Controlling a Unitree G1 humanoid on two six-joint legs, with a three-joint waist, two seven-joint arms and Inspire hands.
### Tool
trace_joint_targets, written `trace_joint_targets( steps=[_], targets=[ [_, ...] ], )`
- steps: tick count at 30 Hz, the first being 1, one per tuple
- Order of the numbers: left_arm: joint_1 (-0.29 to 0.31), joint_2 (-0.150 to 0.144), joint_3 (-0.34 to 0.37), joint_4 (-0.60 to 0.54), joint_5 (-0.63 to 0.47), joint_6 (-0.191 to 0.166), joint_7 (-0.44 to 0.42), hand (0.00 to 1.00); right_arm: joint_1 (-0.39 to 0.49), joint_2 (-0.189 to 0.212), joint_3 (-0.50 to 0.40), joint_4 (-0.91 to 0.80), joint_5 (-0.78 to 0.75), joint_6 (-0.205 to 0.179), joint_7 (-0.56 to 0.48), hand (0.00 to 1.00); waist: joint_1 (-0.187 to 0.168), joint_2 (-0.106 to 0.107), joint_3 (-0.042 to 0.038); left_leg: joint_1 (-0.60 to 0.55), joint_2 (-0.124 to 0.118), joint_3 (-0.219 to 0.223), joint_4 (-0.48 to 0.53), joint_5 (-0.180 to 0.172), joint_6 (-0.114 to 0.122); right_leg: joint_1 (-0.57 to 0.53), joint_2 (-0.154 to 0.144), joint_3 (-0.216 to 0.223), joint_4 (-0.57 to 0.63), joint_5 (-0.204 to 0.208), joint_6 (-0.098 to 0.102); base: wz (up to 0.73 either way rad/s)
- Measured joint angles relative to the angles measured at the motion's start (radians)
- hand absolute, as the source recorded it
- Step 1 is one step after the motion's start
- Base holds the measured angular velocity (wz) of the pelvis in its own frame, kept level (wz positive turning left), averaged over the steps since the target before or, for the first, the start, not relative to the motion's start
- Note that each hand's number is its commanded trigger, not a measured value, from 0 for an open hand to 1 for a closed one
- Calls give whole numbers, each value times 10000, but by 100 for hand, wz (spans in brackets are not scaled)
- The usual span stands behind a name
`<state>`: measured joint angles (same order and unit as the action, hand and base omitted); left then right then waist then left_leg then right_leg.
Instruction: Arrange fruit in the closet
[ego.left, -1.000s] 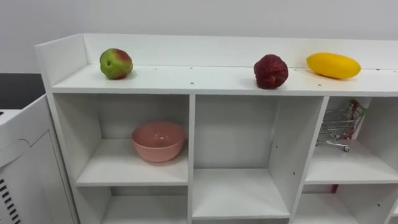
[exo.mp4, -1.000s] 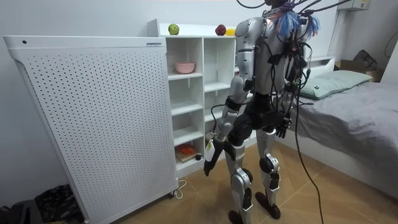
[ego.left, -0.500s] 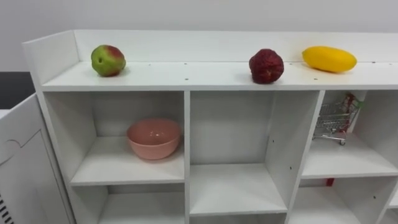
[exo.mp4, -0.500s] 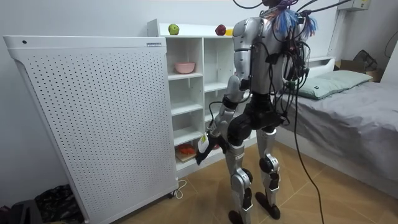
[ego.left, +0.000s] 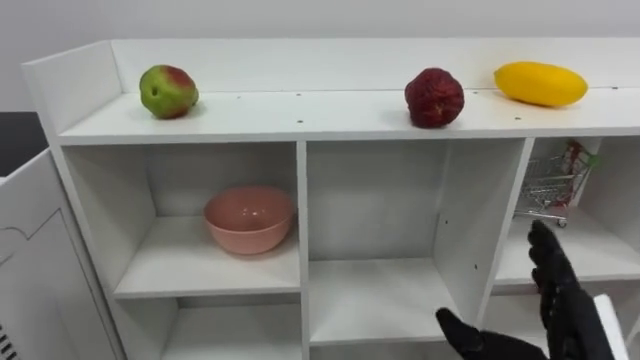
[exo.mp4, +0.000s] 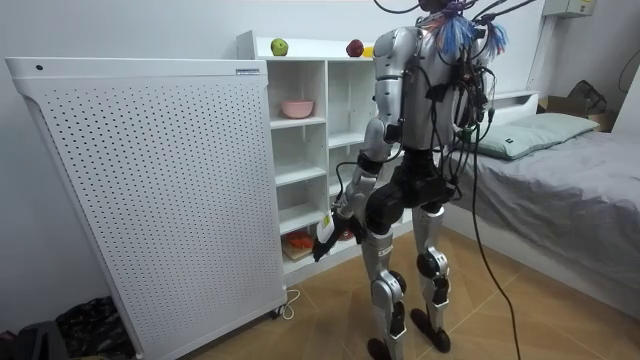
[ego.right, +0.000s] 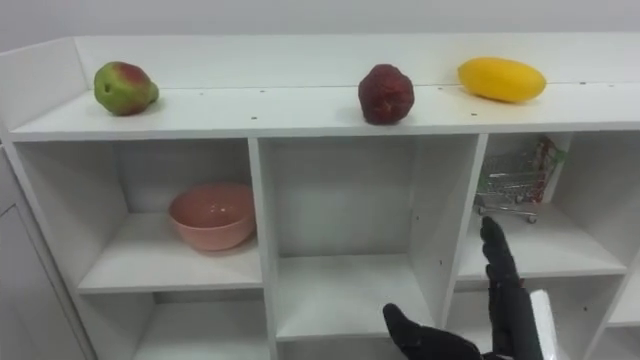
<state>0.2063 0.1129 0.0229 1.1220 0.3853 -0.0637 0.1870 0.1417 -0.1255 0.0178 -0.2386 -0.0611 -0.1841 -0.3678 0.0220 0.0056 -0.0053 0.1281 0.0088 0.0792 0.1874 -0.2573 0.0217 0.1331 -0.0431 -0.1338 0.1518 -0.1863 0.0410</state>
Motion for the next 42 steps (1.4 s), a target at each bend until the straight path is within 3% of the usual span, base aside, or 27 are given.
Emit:
trace_joint_targets(
  steps=[9, 13, 18, 23, 33, 36, 42],
  targets=[
    [92, 153, -450, 176, 15, 33, -57, 0, -1688, -70, -25, -467, -185, -486, -1191, 0, 67, -176, 37, 36, -27, -105, 31, 49, 2, 111, -21, -80, -8, 3, -4, 3],
    [42, 230, -442, 184, 129, 244, -263, 0, -2071, -384, -72, -503, -189, -483, -1389, 0, 108, -316, 33, 29, -35, -280, 34, 70, -5, 184, -33, -302, -6, 2, -3, 12],
    [23, 250, -353, 142, 446, 456, -528, 0, -2685, -462, -141, -487, -184, -462, -1454, 0, 109, -408, 42, 26, -34, -315, 34, 70, -6, 207, -33, -361, -13, 2, -3, 4],
    [-134, 369, -356, 142, 517, 518, -569, 0, -3805, -504, -466, 198, 896, -488, -1689, 0, 139, -506, 132, -46, -48, -531, 104, 70, -6, 246, -43, -529, -14, 2, -3, 9],
    [-167, 357, -354, -277, 1089, 818, -922, 0, -4329, -750, -669, 1088, 1240, -447, -1997, 0, 413, -514, 133, -140, -58, -700, 149, 73, -10, 233, -47, -680, -27, 2, -3, 5],
    [-195, 352, -346, -447, 1127, 959, -963, 0, -4906, -760, -677, 1712, 1255, -320, -2133, 0, 443, -535, 118, -211, -60, -706, 185, 75, -14, 185, -52, -729, -24, 2, -3, 0],
    [-296, 413, -250, -465, 1429, 1089, -1098, 0, -6021, -1170, -818, 2872, 1354, -24, -1801, 0, 453, -578, 80, -287, -77, -860, 190, 115, -17, 173, -74, -980, -12, 2, -4, 8]
  ],
)
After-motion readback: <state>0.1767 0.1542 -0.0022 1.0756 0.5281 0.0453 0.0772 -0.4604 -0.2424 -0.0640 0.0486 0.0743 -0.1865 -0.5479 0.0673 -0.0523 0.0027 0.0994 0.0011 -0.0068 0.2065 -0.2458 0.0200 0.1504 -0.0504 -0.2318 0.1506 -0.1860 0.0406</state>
